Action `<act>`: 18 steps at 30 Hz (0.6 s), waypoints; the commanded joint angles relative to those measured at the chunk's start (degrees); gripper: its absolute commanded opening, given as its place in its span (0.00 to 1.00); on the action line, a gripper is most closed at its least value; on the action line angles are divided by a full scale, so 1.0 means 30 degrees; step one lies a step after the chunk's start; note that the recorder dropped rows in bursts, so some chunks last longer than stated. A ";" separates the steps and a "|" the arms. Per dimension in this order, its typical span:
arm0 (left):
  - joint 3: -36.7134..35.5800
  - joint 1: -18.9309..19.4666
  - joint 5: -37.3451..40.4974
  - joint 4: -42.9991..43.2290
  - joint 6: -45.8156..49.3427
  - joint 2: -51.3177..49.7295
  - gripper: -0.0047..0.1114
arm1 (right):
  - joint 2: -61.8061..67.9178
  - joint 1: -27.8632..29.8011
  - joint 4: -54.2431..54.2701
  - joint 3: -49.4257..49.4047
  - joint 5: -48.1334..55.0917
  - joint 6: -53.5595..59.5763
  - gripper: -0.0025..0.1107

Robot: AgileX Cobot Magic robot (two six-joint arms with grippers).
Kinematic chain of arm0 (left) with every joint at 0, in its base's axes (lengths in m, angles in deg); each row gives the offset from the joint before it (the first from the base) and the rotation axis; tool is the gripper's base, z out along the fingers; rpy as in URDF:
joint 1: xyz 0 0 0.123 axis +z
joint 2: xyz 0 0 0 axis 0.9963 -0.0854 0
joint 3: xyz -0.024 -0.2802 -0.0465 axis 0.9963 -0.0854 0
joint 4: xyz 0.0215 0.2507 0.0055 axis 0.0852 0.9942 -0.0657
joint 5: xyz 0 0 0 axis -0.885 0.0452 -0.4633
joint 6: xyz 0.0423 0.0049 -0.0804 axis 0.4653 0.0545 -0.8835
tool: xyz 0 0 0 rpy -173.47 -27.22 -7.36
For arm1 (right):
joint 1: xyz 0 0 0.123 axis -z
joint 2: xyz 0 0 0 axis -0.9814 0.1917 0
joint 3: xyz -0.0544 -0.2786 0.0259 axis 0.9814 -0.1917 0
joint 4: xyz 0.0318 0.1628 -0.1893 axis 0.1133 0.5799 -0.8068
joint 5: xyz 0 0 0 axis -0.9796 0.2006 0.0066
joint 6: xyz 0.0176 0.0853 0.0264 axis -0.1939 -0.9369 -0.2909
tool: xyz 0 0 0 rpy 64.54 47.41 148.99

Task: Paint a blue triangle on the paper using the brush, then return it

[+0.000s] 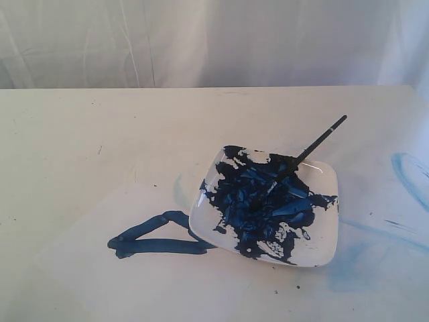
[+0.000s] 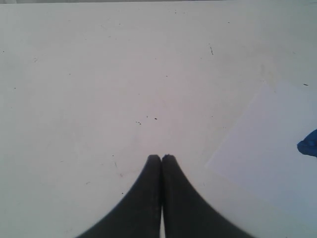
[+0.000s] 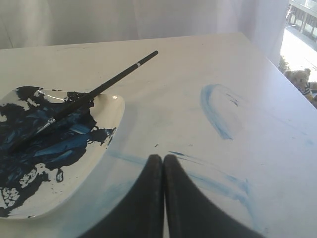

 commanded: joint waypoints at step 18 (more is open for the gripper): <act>-0.0018 -0.0633 -0.0047 0.0023 -0.0166 0.0099 0.04 | -0.0101 0.0164 0.0012 -0.0019 -0.0088 -0.0020 0.02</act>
